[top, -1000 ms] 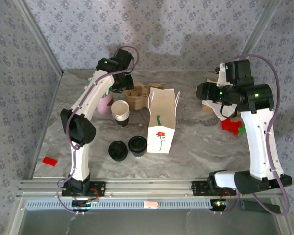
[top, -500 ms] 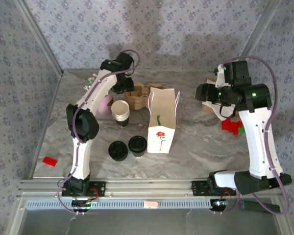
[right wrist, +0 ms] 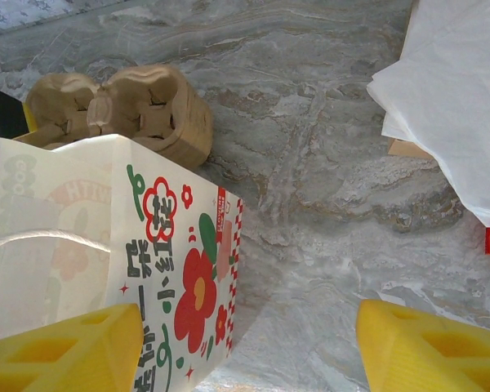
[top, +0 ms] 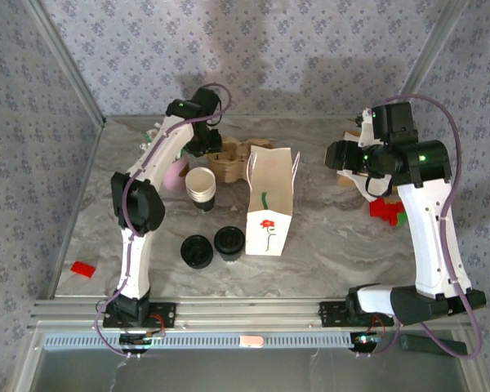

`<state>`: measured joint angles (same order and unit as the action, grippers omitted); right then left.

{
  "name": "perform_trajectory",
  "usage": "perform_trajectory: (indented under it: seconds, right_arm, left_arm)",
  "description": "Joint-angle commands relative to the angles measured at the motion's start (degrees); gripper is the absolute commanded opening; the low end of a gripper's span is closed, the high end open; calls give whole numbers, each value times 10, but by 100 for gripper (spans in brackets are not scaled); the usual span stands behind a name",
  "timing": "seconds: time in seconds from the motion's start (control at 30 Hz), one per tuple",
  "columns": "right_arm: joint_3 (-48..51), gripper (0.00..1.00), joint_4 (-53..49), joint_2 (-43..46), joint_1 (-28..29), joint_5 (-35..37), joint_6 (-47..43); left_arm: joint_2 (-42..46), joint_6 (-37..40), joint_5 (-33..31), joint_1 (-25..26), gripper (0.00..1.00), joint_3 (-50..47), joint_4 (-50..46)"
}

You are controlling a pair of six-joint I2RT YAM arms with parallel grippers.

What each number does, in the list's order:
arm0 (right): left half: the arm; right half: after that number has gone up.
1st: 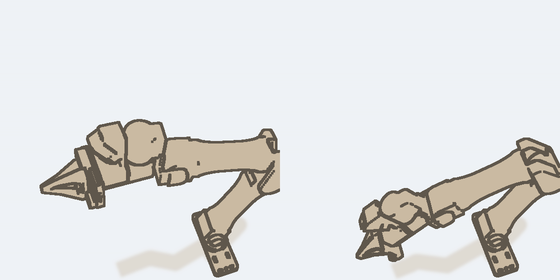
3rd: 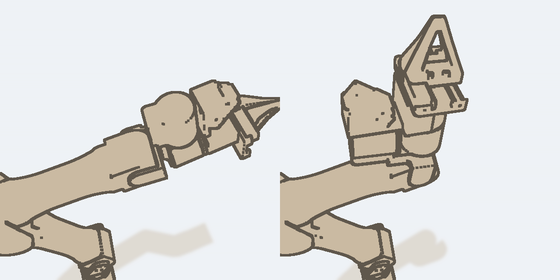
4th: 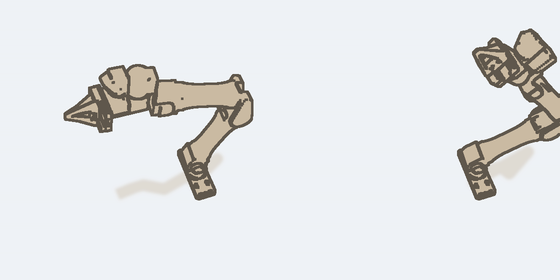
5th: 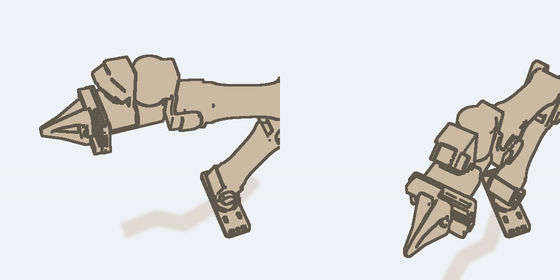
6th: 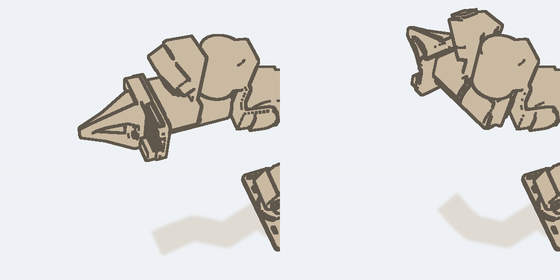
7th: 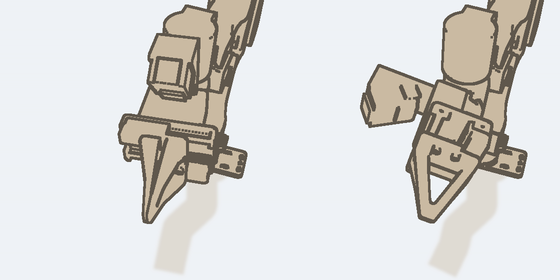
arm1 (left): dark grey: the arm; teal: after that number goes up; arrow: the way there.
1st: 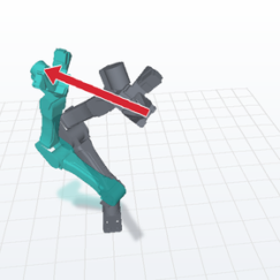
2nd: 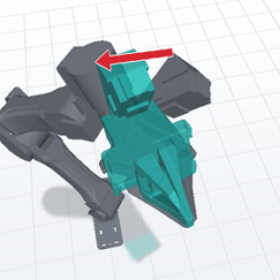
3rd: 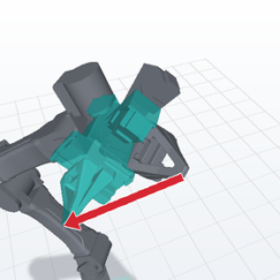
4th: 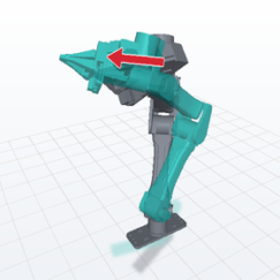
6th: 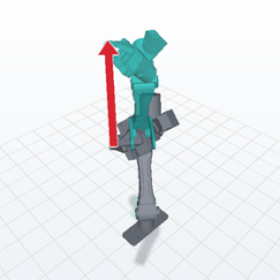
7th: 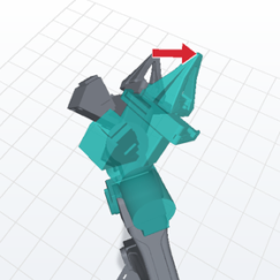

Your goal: Pack the takeout coffee

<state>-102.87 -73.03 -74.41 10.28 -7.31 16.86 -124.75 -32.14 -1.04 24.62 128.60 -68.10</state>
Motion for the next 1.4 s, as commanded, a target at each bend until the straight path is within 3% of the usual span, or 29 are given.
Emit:
perform_trajectory:
  seconds: [0.0, 0.6, 0.93, 1.13, 1.37]
  right_arm:
    - [7, 71, 4, 9, 0, 4, -10]
    - [15, 72, 5, 11, -1, 5, -10]
    - [18, 72, 7, 9, -1, 5, -8]
    - [17, 73, 6, 9, -2, 5, -8]
    - [16, 73, 6, 7, -1, 5, -9]
  left_arm:
    - [-9, 1, 9, -4, 30, 10, 7]
    - [-14, -1, 16, -10, 35, -5, 16]
    - [-19, 0, 23, -11, 29, -3, 20]
    - [-22, 0, 20, -13, 36, -6, 18]
    - [-27, 0, 24, -14, 35, -7, 20]
